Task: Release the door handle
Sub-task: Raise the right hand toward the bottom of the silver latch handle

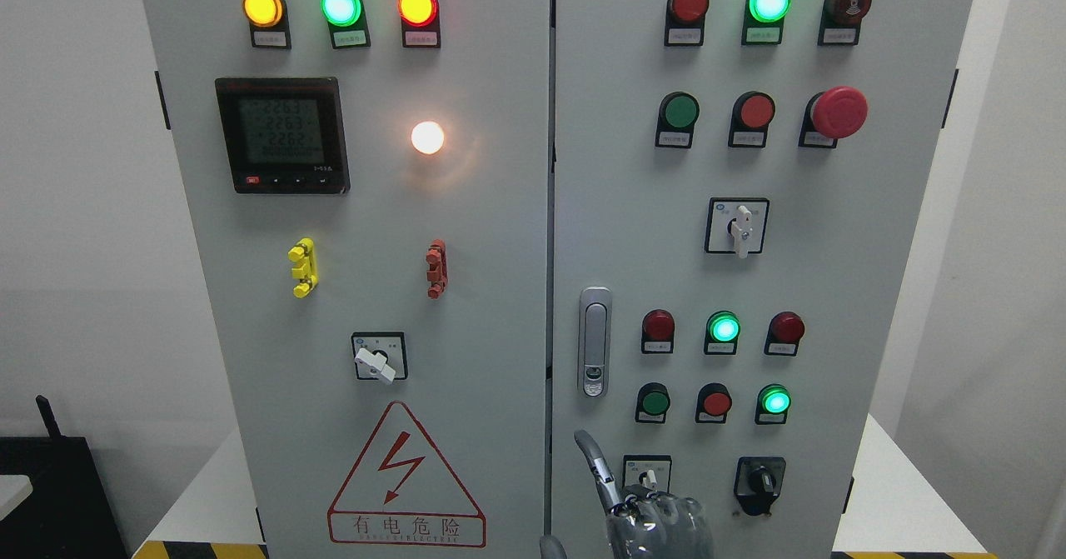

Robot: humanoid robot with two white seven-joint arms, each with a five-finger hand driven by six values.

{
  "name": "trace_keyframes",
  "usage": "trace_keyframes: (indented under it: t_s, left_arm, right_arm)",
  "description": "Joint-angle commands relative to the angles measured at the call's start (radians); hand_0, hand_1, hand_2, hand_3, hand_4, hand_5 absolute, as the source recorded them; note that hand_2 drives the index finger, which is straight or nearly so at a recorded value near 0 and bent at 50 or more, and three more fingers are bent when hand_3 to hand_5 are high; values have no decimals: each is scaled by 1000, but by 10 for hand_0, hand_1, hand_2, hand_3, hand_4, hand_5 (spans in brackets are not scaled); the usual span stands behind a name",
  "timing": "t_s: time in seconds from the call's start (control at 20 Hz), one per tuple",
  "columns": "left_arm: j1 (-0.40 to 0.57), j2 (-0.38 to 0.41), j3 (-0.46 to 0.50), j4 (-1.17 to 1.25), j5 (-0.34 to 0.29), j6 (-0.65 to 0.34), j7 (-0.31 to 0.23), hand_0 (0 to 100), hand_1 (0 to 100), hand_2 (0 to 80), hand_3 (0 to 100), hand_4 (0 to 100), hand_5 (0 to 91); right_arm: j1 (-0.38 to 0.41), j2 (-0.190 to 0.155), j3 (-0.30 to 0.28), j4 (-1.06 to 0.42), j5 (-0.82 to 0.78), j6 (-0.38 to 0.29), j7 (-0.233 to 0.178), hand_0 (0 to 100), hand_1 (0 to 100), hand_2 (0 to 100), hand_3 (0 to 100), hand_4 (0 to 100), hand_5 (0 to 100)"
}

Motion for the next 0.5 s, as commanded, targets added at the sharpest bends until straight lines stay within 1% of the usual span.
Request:
trace_keyframes:
  t_s: [0.0, 0.05, 0.15, 0.2, 0.25, 0.45]
  left_arm:
    - [-31, 0, -11, -9, 0, 1, 0, 120, 389, 0, 0, 0, 0]
    - [-31, 0, -11, -8, 0, 1, 0, 120, 389, 0, 0, 0, 0]
    - [-31, 0, -11, -8, 0, 1, 0, 120, 389, 0, 0, 0, 0]
    - [-31, 0, -11, -9, 0, 1, 0, 120, 389, 0, 0, 0, 0]
    - [-31, 0, -11, -8, 0, 1, 0, 120, 389, 0, 0, 0, 0]
    - [-31, 0, -11, -9, 0, 1, 0, 120, 389, 0, 0, 0, 0]
  right_arm:
    - [-52, 39, -2, 69, 15, 20, 9, 344, 383, 0, 1000, 1000, 1000]
    - [-57, 39, -7, 72, 14, 23, 12, 346, 383, 0, 1000, 1000, 1000]
    - [-58, 43, -31, 72, 9, 37, 38, 347, 383, 0, 1000, 1000, 1000]
    - [-58, 50, -42, 74, 9, 40, 42, 348, 383, 0, 1000, 1000, 1000]
    - [-58, 55, -48, 74, 8, 42, 44, 349, 383, 0, 1000, 1000, 1000]
    - [-60, 55, -50, 74, 6, 40, 42, 354, 382, 0, 1000, 1000, 1000]
